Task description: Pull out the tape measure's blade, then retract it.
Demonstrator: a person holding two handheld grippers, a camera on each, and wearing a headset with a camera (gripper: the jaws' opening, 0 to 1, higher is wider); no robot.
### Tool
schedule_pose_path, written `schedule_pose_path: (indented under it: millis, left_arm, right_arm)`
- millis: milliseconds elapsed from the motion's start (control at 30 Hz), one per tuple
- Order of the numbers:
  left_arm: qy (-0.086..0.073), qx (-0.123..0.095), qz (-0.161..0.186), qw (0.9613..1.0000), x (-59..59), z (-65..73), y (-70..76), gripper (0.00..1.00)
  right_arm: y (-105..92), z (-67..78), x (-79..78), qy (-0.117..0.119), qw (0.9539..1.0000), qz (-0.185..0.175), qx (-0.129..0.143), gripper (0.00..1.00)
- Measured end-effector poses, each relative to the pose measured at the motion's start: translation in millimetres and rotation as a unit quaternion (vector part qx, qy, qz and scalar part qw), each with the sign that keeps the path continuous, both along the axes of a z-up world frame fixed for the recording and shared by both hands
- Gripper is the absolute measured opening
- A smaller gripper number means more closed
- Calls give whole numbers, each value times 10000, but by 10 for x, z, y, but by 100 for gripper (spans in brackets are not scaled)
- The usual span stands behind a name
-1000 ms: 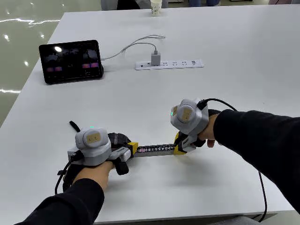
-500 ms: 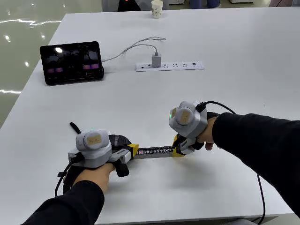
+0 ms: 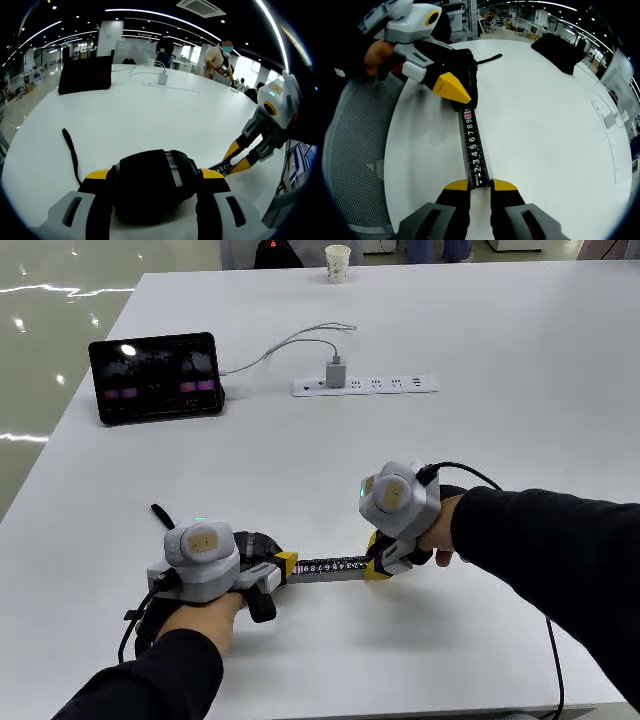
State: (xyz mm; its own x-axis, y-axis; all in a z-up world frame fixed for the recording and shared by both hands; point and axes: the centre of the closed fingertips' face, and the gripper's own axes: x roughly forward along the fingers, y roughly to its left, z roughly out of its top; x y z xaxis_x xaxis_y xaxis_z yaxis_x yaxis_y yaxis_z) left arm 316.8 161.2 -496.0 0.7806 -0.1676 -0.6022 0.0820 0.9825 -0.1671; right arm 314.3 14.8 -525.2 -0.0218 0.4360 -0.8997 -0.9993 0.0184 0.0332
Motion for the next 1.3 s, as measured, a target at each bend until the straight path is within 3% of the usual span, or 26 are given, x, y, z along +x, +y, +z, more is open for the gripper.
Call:
schedule_pose_path:
  millis: [1300]
  left_arm:
    - [11, -22, -21, 10000, -1, 0, -1, 63]
  right_arm:
    - [228, 13, -52, 53, 9997, -20, 255, 11]
